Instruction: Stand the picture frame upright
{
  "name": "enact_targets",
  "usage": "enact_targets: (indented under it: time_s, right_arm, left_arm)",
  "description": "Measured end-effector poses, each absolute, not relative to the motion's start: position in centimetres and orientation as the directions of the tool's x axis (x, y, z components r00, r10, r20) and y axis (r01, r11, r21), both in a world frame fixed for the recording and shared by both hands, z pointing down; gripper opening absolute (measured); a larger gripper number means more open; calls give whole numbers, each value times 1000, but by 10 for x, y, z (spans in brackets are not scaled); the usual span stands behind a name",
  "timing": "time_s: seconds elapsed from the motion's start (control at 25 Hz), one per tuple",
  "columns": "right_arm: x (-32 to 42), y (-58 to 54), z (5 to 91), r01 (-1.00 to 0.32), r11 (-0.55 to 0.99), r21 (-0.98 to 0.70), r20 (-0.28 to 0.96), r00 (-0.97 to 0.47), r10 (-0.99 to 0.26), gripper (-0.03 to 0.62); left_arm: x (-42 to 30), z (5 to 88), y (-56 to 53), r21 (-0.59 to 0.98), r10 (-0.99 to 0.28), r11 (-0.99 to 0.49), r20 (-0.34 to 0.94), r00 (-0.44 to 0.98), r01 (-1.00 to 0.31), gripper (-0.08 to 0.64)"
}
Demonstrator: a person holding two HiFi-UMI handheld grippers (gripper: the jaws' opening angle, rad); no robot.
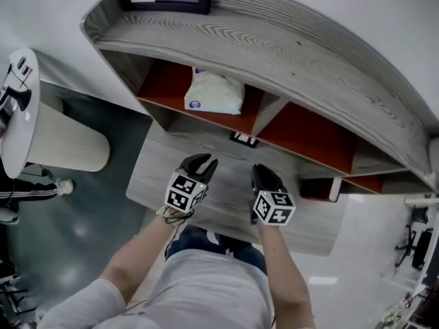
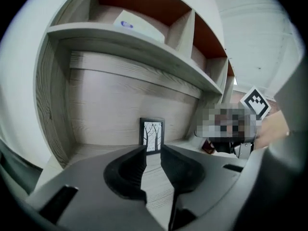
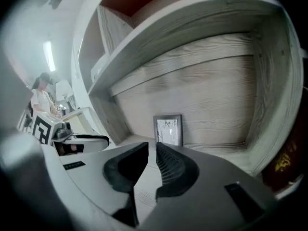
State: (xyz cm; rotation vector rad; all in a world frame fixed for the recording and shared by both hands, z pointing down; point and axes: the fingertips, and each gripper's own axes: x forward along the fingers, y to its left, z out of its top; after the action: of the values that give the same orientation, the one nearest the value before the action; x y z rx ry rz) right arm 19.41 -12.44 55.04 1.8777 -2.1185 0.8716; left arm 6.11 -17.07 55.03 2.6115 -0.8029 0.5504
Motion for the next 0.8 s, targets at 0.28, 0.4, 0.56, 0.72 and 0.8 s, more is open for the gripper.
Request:
enact_targets:
  time_s: [0.28, 0.4, 0.56, 0.72, 0.8]
  right_arm:
    - [171, -100, 481, -939, 68, -336, 400, -207, -893, 61]
    - [159, -92, 448, -940, 101, -325, 364, -223, -904, 61]
    - [137, -85, 406, -933, 176, -314, 317, -278, -907, 61]
    - [119, -80, 368, -929, 262, -260, 271, -331, -904, 61]
    - [113, -77, 351, -924, 287, -254, 252, -350, -902, 61]
  left_arm:
    - [36, 474, -150, 220, -442, -803, 403, 801, -554, 100]
    - [32, 437, -136, 238, -432, -812, 369, 823, -533, 100]
    - [30, 390, -124, 236, -426, -833, 306, 852, -501, 100]
    - [30, 348, -113, 253, -409, -850, 237, 881, -462, 100]
    - [30, 330, -111, 251, -413, -854, 205, 887, -456, 100]
